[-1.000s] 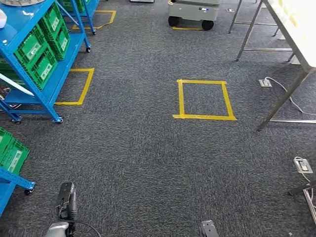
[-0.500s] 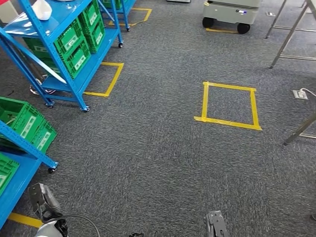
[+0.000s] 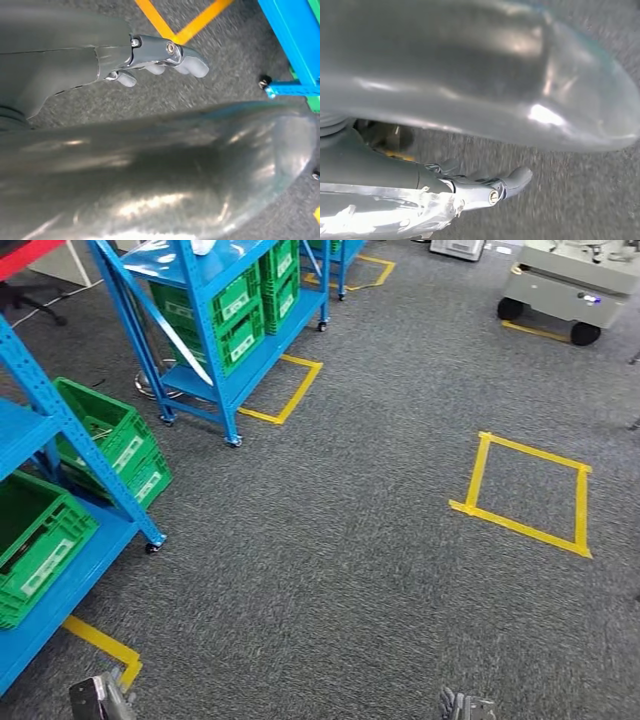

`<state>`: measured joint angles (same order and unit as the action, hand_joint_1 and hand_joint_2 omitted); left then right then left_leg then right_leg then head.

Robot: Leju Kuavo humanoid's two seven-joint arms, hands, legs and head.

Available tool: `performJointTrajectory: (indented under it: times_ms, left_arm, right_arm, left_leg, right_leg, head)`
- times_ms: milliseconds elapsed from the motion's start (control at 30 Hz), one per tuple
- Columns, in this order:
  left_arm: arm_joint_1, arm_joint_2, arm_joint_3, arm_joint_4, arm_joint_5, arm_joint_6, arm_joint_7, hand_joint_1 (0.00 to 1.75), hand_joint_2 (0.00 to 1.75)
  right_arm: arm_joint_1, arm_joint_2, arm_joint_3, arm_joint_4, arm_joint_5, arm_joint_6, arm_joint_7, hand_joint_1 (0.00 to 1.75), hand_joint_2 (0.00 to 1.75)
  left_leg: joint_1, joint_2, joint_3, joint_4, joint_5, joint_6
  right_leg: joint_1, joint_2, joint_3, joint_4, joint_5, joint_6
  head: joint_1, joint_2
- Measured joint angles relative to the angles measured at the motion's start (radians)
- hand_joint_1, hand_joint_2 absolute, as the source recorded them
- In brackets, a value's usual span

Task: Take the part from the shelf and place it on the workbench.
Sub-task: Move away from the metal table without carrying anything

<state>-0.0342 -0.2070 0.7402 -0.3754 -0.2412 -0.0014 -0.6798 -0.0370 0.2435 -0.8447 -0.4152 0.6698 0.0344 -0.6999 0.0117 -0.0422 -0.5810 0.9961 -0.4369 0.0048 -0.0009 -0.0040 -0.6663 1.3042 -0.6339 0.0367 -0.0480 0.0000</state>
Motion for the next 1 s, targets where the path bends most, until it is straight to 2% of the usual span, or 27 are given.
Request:
performJointTrajectory:
  times_ms: [33, 67, 133, 167, 200, 267, 300, 333, 400, 433, 467, 500, 533, 567, 633, 700, 767, 800, 833, 867, 933, 967, 1000]
  left_arm:
    - [0.002, -0.001, -0.002, 0.0, -0.001, 0.003, 0.0, 0.0, 0.0]
    - [0.003, -0.002, -0.003, 0.0, -0.004, 0.007, 0.0, 0.0, 0.0]
    - [0.003, -0.004, -0.009, 0.0, -0.015, 0.021, 0.0, 0.0, 0.0]
    - [0.003, -0.005, -0.014, 0.001, -0.023, 0.031, 0.0, 0.0, 0.0]
    - [0.005, -0.006, -0.02, 0.001, -0.031, 0.042, 0.0, 0.0, 0.0]
    - [0.008, -0.006, -0.031, 0.002, -0.045, 0.066, 0.0, 0.0, 0.0]
    - [0.009, -0.006, -0.037, 0.002, -0.049, 0.075, 0.0, 0.0, 0.0]
    - [0.009, -0.005, -0.041, 0.002, -0.051, 0.08, 0.0, 0.0, 0.0]
    - [0.006, -0.005, -0.049, 0.002, -0.052, 0.085, 0.0, 0.0, 0.0]
    - [0.005, -0.005, -0.052, 0.002, -0.052, 0.086, 0.0, 0.0, 0.0]
    - [0.004, -0.005, -0.054, 0.002, -0.052, 0.087, 0.0, 0.0, 0.0]
    - [0.005, -0.005, -0.056, 0.002, -0.052, 0.089, 0.0, 0.0, 0.0]
    - [0.006, -0.005, -0.057, 0.002, -0.052, 0.093, 0.0, 0.0, 0.0]
    - [0.006, -0.004, -0.059, 0.002, -0.052, 0.098, 0.0, 0.0, 0.0]
    - [0.004, -0.003, -0.062, 0.002, -0.051, 0.109, 0.0, 0.0, 0.0]
    - [0.001, -0.004, -0.07, 0.002, -0.05, 0.116, 0.0, 0.0, 0.0]
    - [0.002, -0.004, -0.075, 0.002, -0.048, 0.12, 0.0, 0.0, 0.0]
    - [0.004, -0.003, -0.076, 0.002, -0.047, 0.122, 0.0, 0.0, 0.0]
    - [0.005, -0.003, -0.077, 0.002, -0.046, 0.124, 0.0, 0.0, 0.0]
    - [0.005, -0.003, -0.079, 0.002, -0.044, 0.125, 0.0, 0.0, 0.0]
    - [0.003, -0.003, -0.082, 0.002, -0.042, 0.127, 0.0, 0.0, 0.0]
    - [0.002, -0.003, -0.084, 0.002, -0.041, 0.127, 0.0, 0.0, 0.0]
    - [0.003, -0.003, -0.085, 0.002, -0.04, 0.127, 0.0, 0.0, 0.0]
  right_arm:
    - [0.001, 0.001, 0.005, -0.002, -0.005, -0.005, 0.0, 0.0, 0.0]
    - [0.002, 0.001, 0.011, -0.003, -0.013, -0.011, 0.0, 0.0, 0.0]
    - [0.001, 0.001, 0.029, -0.003, -0.039, -0.026, 0.0, 0.0, 0.0]
    - [0.001, 0.001, 0.041, -0.003, -0.055, -0.035, 0.0, 0.0, 0.0]
    - [0.001, 0.001, 0.054, -0.003, -0.07, -0.045, 0.0, 0.0, 0.0]
    - [-0.001, 0.001, 0.08, -0.003, -0.093, -0.059, 0.0, 0.0, 0.0]
    - [-0.001, 0.001, 0.093, -0.003, -0.1, -0.064, 0.0, 0.0, 0.0]
    - [-0.001, 0.002, 0.103, -0.003, -0.104, -0.067, 0.0, 0.0, 0.0]
    - [0.002, 0.001, 0.118, -0.002, -0.108, -0.071, 0.0, 0.0, 0.0]
    - [0.005, 0.001, 0.122, -0.002, -0.108, -0.072, 0.0, 0.0, 0.0]
    - [0.007, 0.001, 0.126, -0.001, -0.11, -0.073, 0.0, 0.0, 0.0]
    - [0.007, 0.001, 0.13, 0.0, -0.113, -0.074, 0.0, 0.0, 0.0]
    - [0.007, 0.001, 0.133, 0.0, -0.117, -0.075, 0.0, 0.0, 0.0]
    - [0.006, 0.001, 0.137, 0.002, -0.121, -0.076, 0.0, 0.0, 0.0]
    - [0.006, 0.001, 0.146, 0.004, -0.13, -0.08, 0.0, 0.0, 0.0]
    - [0.006, -0.001, 0.155, 0.005, -0.136, -0.085, 0.0, 0.0, 0.0]
    - [0.005, -0.002, 0.16, 0.006, -0.139, -0.087, 0.0, 0.0, 0.0]
    - [0.003, -0.002, 0.163, 0.006, -0.141, -0.088, 0.0, 0.0, 0.0]
    - [0.002, -0.003, 0.165, 0.007, -0.142, -0.09, 0.0, 0.0, 0.0]
    - [0.002, -0.003, 0.168, 0.008, -0.143, -0.091, 0.0, 0.0, 0.0]
    - [0.005, -0.005, 0.172, 0.012, -0.147, -0.093, 0.0, 0.0, 0.0]
    - [0.006, -0.005, 0.174, 0.014, -0.15, -0.093, 0.0, 0.0, 0.0]
    - [0.008, -0.006, 0.175, 0.016, -0.152, -0.093, 0.0, 0.0, 0.0]
  left_leg:
    - [-0.002, -0.016, 0.0, 0.0, 0.001, 0.0]
    - [-0.004, -0.032, 0.0, 0.0, 0.001, 0.001]
    - [-0.005, -0.061, 0.0, 0.001, 0.003, -0.001]
    - [-0.006, -0.072, -0.002, 0.002, 0.005, -0.004]
    - [-0.005, -0.082, -0.005, 0.002, 0.006, -0.008]
    - [-0.003, -0.099, -0.011, -0.001, 0.012, -0.02]
    - [-0.003, -0.092, -0.016, 0.003, 0.009, -0.025]
    - [-0.005, -0.071, -0.026, 0.019, -0.005, -0.03]
    - [-0.009, -0.009, -0.069, 0.108, -0.063, -0.039]
    - [-0.009, 0.012, -0.1, 0.173, -0.096, -0.044]
    - [-0.007, 0.022, -0.126, 0.228, -0.117, -0.048]
    - [-0.004, 0.028, -0.139, 0.258, -0.12, -0.052]
    - [-0.001, 0.032, -0.133, 0.251, -0.105, -0.056]
    - [0.002, 0.041, -0.109, 0.209, -0.077, -0.06]
    - [0.003, 0.087, -0.035, 0.076, -0.02, -0.065]
    - [0.001, 0.117, 0.005, 0.0, -0.001, -0.052]
    - [-0.002, 0.098, 0.004, -0.006, -0.002, -0.031]
    - [-0.001, 0.087, 0.003, -0.007, -0.001, -0.025]
    - [0.0, 0.075, 0.003, -0.008, 0.001, -0.019]
    - [0.002, 0.063, 0.002, -0.008, 0.003, -0.013]
    - [0.004, 0.038, -0.001, -0.009, 0.006, -0.004]
    - [0.003, 0.024, -0.002, -0.008, 0.007, -0.003]
    - [0.003, 0.01, -0.002, -0.008, 0.007, -0.002]
  right_leg:
    - [0.003, 0.005, 0.004, -0.02, 0.024, -0.007]
    - [0.006, 0.014, 0.025, -0.077, 0.061, -0.016]
    - [0.01, 0.06, 0.085, -0.217, 0.128, -0.03]
    - [0.011, 0.076, 0.105, -0.263, 0.145, -0.031]
    - [0.012, 0.086, 0.116, -0.284, 0.15, -0.03]
    - [0.012, 0.069, 0.121, -0.293, 0.155, -0.029]
    - [0.011, 0.059, 0.125, -0.299, 0.16, -0.031]
    - [0.009, 0.046, 0.126, -0.306, 0.165, -0.035]
    - [0.008, 0.018, 0.128, -0.316, 0.172, -0.041]
    - [0.008, 0.002, 0.127, -0.316, 0.172, -0.044]
    - [0.008, -0.015, 0.126, -0.316, 0.171, -0.044]
    - [0.008, -0.031, 0.126, -0.316, 0.17, -0.044]
    - [0.008, -0.046, 0.127, -0.316, 0.169, -0.042]
    - [0.007, -0.059, 0.128, -0.315, 0.167, -0.04]
    - [0.009, -0.082, 0.13, -0.309, 0.16, -0.03]
    - [0.015, -0.104, 0.132, -0.302, 0.152, -0.019]
    - [0.016, -0.125, 0.136, -0.302, 0.148, -0.01]
    - [0.014, -0.123, 0.138, -0.299, 0.143, -0.005]
    - [0.01, -0.104, 0.134, -0.286, 0.131, 0.001]
    - [0.007, -0.075, 0.119, -0.25, 0.107, 0.007]
    - [0.002, -0.017, 0.061, -0.122, 0.042, 0.013]
    - [0.002, -0.006, 0.028, -0.056, 0.016, 0.013]
    - [0.002, -0.002, 0.006, -0.016, 0.008, 0.013]
  head:
    - [0.0, 0.0]
    - [0.0, 0.0]
    - [0.002, 0.0]
    - [0.002, 0.0]
    - [0.003, 0.0]
    - [0.003, 0.0]
    - [0.002, 0.0]
    - [-0.001, 0.0]
    - [-0.01, 0.0]
    - [-0.013, 0.0]
    - [-0.013, 0.0]
    - [-0.013, 0.0]
    - [-0.013, 0.0]
    - [-0.013, 0.0]
    - [-0.016, 0.0]
    - [-0.014, 0.0]
    - [-0.009, 0.0]
    - [-0.008, 0.0]
    - [-0.007, 0.0]
    - [-0.005, 0.0]
    - [0.0, 0.0]
    - [0.002, 0.0]
    - [0.003, 0.0]
